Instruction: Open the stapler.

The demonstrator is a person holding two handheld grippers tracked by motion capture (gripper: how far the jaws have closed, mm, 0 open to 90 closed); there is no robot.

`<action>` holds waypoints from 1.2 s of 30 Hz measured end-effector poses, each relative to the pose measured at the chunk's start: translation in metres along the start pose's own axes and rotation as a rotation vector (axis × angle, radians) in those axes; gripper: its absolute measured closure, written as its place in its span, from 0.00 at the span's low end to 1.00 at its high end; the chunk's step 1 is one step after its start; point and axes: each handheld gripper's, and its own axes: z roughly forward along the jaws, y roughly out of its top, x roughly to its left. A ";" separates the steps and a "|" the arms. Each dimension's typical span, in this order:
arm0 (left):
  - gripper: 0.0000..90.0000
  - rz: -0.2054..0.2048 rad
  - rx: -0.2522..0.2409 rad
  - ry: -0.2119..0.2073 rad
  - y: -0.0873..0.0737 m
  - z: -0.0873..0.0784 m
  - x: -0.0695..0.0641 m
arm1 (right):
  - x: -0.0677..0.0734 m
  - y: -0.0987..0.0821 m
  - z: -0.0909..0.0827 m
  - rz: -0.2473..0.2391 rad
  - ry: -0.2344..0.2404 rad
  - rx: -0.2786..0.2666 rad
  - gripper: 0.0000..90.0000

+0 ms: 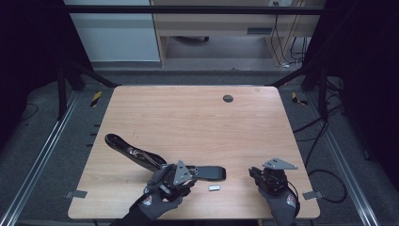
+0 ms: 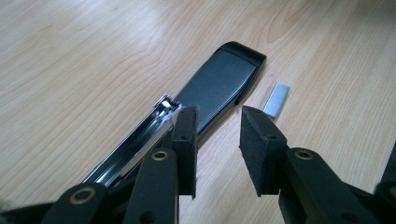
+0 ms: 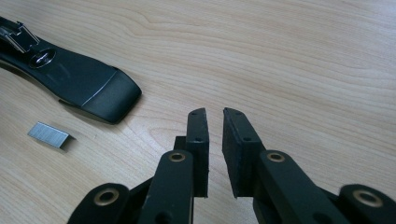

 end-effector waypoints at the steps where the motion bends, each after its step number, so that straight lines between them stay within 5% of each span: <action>1: 0.74 0.007 0.005 -0.006 0.001 0.002 -0.001 | 0.000 0.000 0.000 -0.004 -0.001 0.001 0.90; 21: 0.76 0.146 0.105 -0.094 0.017 0.050 -0.028 | 0.001 -0.002 0.005 0.001 0.005 0.019 0.91; 36: 0.79 0.185 0.149 -0.106 0.020 0.071 -0.036 | 0.001 -0.001 0.006 0.003 0.009 0.022 0.91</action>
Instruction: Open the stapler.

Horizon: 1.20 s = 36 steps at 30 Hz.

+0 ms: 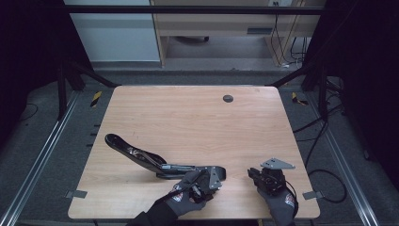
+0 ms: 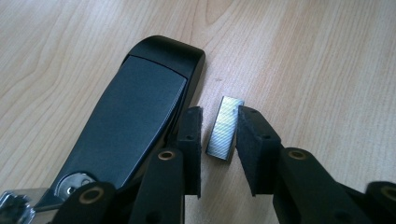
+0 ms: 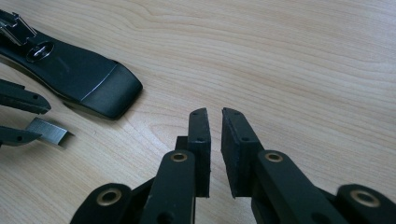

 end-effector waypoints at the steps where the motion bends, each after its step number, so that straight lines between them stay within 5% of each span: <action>1: 0.79 0.001 0.007 -0.001 0.000 0.001 0.000 | 0.000 0.000 0.000 0.001 0.000 0.001 0.91; 15: 0.86 0.003 0.017 -0.009 0.000 0.000 0.004 | 0.000 0.000 0.000 0.007 0.005 -0.001 0.92; 21: 0.86 0.008 -0.019 -0.022 -0.003 -0.018 0.008 | 0.000 0.000 -0.001 0.007 0.003 -0.004 0.92; 30: 0.86 -0.010 -0.017 -0.005 -0.036 -0.057 0.015 | 0.001 0.000 -0.001 0.007 0.003 0.002 0.92; 36: 0.86 -0.035 0.001 -0.003 -0.062 -0.065 0.017 | 0.003 0.000 0.001 0.004 0.006 0.009 0.92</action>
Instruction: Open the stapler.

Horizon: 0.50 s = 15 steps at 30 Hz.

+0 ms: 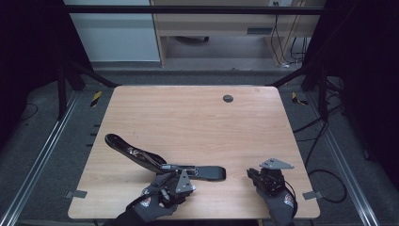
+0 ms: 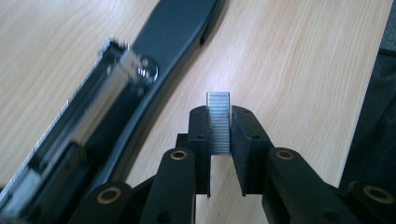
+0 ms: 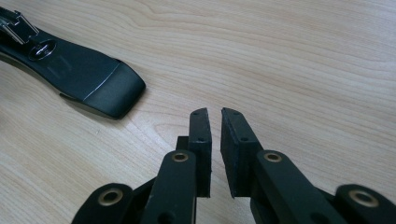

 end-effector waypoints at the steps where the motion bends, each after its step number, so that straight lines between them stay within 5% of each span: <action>1: 0.86 -0.009 -0.001 0.001 -0.003 0.000 0.000 | 0.000 0.000 0.000 -0.001 0.001 0.001 0.92; 15: 0.86 -0.035 0.029 0.001 -0.022 0.007 -0.001 | 0.002 0.000 0.002 -0.010 0.002 0.007 0.92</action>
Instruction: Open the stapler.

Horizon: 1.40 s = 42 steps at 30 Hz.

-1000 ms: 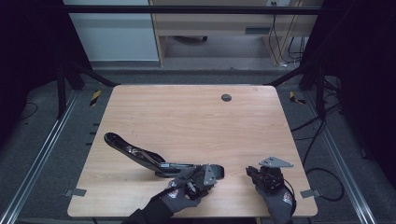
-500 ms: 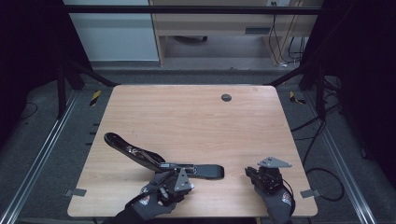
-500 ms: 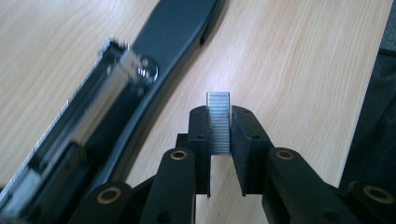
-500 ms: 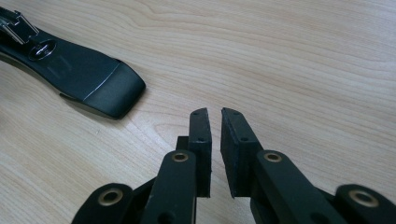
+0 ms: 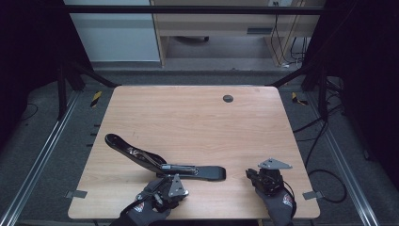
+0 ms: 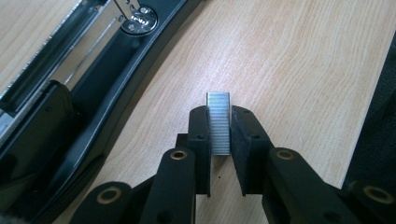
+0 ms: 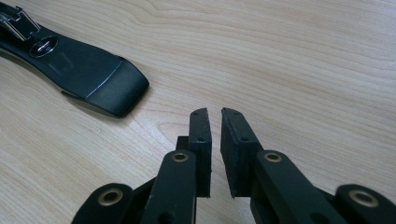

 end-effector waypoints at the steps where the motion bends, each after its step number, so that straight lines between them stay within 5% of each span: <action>1: 0.86 -0.004 0.001 -0.001 0.000 0.001 0.000 | 0.000 0.000 0.000 0.002 0.000 0.001 0.92; 12: 0.80 0.000 0.001 -0.009 0.006 0.002 0.001 | 0.000 0.000 0.000 0.002 0.001 -0.001 0.92; 29: 0.86 -0.029 0.017 -0.025 0.009 0.008 0.004 | 0.000 0.001 -0.001 0.007 0.003 0.000 0.92; 42: 0.86 -0.005 -0.057 0.005 0.022 -0.019 0.014 | 0.000 0.001 -0.001 0.004 0.003 -0.005 0.92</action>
